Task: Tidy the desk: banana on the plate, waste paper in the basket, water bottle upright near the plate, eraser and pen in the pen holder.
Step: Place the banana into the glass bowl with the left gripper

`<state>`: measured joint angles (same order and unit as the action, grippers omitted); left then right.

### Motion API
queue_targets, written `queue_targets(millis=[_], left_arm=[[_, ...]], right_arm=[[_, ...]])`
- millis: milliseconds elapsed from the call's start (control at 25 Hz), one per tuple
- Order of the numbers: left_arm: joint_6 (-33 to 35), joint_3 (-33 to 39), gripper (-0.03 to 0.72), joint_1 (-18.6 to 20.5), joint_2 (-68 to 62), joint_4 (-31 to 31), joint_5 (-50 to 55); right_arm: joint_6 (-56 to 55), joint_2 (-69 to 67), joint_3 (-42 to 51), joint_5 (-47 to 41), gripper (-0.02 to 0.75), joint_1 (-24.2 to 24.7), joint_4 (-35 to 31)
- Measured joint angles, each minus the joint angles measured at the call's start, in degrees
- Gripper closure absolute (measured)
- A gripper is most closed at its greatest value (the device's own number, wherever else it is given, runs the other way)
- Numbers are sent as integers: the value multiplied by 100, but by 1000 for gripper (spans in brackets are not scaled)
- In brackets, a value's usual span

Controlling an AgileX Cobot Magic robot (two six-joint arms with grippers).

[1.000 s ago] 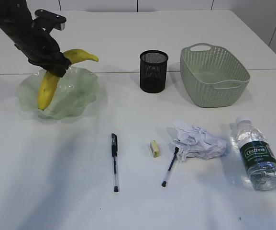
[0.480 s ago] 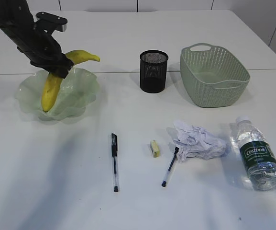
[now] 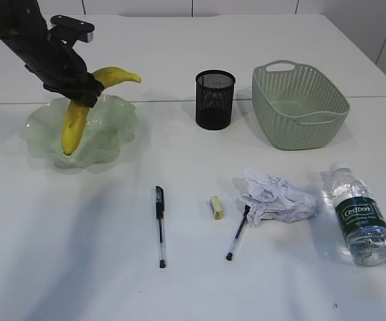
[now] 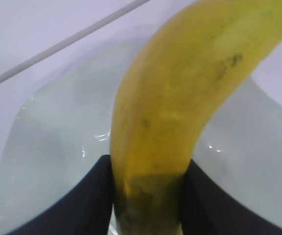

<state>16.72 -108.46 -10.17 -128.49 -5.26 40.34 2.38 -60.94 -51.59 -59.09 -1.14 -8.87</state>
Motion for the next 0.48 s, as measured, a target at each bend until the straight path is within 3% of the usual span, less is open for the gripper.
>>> queue_targets(millis=[280,480], left_arm=[[0,0,401,0,0,-36,-12],[0,0,344,0,0,-36,-24]], right_arm=[[171,-311,0,14,182,0,-313],[347,-538,0,142,182,0,-581]])
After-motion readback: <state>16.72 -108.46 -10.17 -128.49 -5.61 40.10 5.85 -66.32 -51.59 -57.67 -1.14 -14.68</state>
